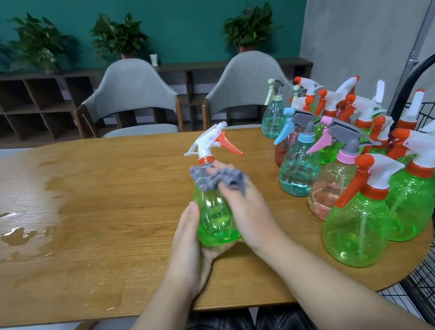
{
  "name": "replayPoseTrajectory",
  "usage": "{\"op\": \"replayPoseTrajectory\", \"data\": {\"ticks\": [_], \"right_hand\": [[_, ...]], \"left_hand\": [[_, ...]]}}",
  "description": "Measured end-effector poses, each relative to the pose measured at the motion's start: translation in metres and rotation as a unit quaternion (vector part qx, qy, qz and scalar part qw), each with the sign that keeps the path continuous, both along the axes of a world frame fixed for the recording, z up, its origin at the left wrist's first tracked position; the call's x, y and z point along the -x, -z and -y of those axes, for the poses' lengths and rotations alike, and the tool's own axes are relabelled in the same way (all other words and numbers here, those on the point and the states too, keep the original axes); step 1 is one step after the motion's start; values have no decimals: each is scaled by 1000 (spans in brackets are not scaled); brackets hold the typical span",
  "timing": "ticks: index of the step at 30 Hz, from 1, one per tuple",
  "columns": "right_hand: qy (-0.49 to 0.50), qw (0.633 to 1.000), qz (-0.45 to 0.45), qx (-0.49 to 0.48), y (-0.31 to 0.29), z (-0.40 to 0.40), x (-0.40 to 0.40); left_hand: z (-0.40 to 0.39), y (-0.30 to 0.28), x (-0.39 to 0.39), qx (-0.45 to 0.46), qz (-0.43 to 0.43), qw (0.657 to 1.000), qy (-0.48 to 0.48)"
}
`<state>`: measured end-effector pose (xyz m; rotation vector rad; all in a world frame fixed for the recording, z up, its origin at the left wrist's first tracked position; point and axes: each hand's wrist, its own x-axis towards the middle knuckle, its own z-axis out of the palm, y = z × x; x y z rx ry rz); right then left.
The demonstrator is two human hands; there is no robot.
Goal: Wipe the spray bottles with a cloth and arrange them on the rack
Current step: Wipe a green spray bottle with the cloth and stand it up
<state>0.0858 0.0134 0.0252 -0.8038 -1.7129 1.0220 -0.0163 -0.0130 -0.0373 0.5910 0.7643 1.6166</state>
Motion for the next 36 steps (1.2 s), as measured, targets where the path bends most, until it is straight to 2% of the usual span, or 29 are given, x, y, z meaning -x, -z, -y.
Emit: {"op": "replayPoseTrajectory", "data": {"ticks": [2,4,7,13,20,22,23,24,26,27,28,29,30,33,36], "right_hand": [[-10,988,114,-105,3,-1,2],[-15,982,132,-133,7,-2,1],[-27,983,111,-145,14,-1,-1],[-63,991,43,-111,20,-4,-7],[-93,984,-35,-149,27,-5,-13],[-86,989,-72,-96,28,-8,-20],[-57,990,-125,-23,27,-10,-22],[-10,975,-203,88,24,-15,-24],[62,892,-335,296,21,-26,-24],[68,855,-367,359,18,-30,-23],[69,838,-377,388,16,-33,-21],[70,838,-369,395,12,-32,-19],[65,852,-350,384,8,-29,-16],[22,933,-219,286,2,-16,-4],[8,993,-57,104,6,-12,4]], "left_hand": [[1,-3,0,2,7,1000,16],[1,-4,0,10,4,1000,24],[1,-4,0,20,11,999,25],[0,-5,1,31,10,999,41],[1,0,2,7,19,1000,-11],[0,1,1,25,15,999,-25],[0,1,0,32,9,999,-27],[-1,2,0,39,8,999,-27],[0,2,0,48,12,998,-28],[1,1,0,45,9,999,-25],[1,1,-1,41,3,999,-21],[2,0,-2,36,-1,999,-15],[2,-1,-2,32,-9,999,-10],[2,-3,-3,24,-46,999,-6],[-1,0,-4,12,-49,998,-22]]}}
